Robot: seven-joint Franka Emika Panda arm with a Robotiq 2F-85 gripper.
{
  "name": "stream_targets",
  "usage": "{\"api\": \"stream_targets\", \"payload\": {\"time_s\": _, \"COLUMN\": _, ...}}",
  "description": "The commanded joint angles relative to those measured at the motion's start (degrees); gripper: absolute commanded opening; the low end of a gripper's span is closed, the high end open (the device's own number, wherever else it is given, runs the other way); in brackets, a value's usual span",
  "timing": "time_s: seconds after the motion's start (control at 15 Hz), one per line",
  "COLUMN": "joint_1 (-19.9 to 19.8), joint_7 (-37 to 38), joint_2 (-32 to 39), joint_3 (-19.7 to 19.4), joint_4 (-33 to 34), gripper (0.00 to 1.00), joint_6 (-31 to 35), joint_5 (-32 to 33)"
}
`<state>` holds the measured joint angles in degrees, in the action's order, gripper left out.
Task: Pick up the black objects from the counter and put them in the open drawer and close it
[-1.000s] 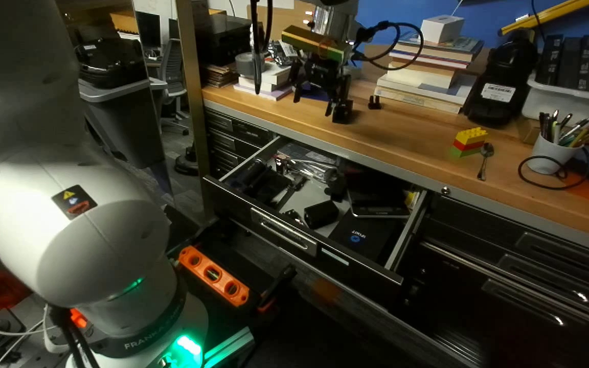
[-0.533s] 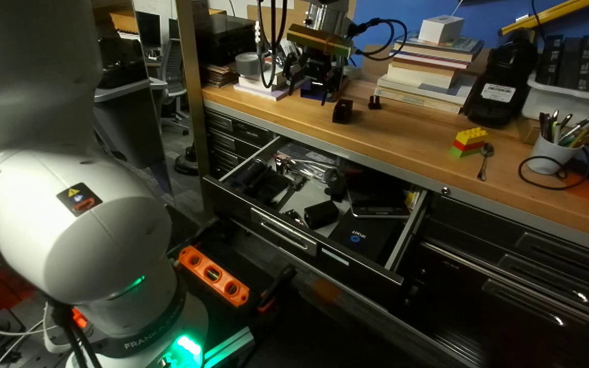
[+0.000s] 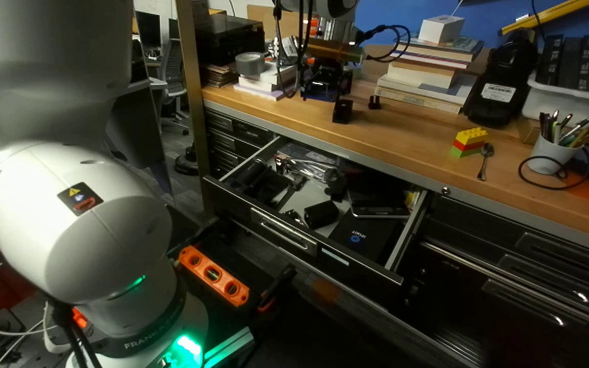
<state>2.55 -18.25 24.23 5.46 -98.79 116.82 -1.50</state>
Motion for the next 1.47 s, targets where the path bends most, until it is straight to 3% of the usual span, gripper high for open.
{"api": "stream_targets", "payload": {"time_s": 0.0, "joint_1": 1.9, "joint_7": 7.0, "joint_2": 2.5, "joint_3": -1.9, "joint_4": 3.8, "gripper": 1.00, "joint_6": 5.1, "joint_5": 5.7}}
{"api": "stream_targets", "payload": {"time_s": 0.4, "joint_1": 3.3, "joint_7": 13.7, "joint_2": 7.2, "joint_3": -3.9, "joint_4": 7.0, "gripper": 1.00, "joint_6": 8.6, "joint_5": 12.1}}
{"api": "stream_targets", "payload": {"time_s": 0.87, "joint_1": 2.6, "joint_7": 13.8, "joint_2": 13.6, "joint_3": -4.2, "joint_4": 12.4, "gripper": 1.00, "joint_6": 7.6, "joint_5": 11.3}}
{"api": "stream_targets", "payload": {"time_s": 0.93, "joint_1": 2.5, "joint_7": 13.6, "joint_2": 14.3, "joint_3": -4.2, "joint_4": 12.9, "gripper": 0.75, "joint_6": 7.7, "joint_5": 11.1}}
{"api": "stream_targets", "payload": {"time_s": 1.0, "joint_1": 2.4, "joint_7": 13.4, "joint_2": 14.9, "joint_3": -4.2, "joint_4": 13.4, "gripper": 0.74, "joint_6": 7.5, "joint_5": 10.9}}
{"api": "stream_targets", "payload": {"time_s": 1.4, "joint_1": 2.7, "joint_7": 17.9, "joint_2": 13.4, "joint_3": -4.1, "joint_4": 13.5, "gripper": 0.27, "joint_6": 0.5, "joint_5": 8.7}}
